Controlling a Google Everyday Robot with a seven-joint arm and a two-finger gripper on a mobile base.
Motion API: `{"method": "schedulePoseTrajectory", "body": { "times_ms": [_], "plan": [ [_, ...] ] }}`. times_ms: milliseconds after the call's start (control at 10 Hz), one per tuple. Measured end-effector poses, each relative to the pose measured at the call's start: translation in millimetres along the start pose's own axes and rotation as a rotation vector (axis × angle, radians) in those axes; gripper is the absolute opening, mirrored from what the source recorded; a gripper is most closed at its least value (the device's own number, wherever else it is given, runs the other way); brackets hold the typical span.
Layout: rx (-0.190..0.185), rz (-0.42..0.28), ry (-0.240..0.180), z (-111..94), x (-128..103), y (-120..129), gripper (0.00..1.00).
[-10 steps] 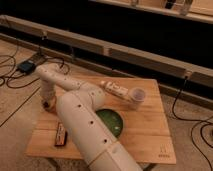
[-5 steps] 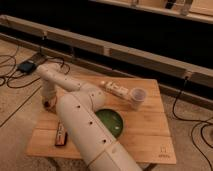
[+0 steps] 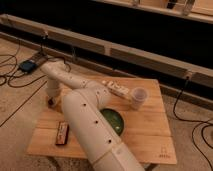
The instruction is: Drag the pepper across the table
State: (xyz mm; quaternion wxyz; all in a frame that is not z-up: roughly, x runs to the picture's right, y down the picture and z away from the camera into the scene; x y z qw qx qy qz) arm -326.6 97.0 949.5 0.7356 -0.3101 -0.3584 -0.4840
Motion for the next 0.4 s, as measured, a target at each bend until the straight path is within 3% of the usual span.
{"method": "schedulePoseTrajectory", "body": {
  "times_ms": [400],
  "plan": [
    [0.005, 0.019, 0.038, -24, 9, 13, 0.80]
  ]
}}
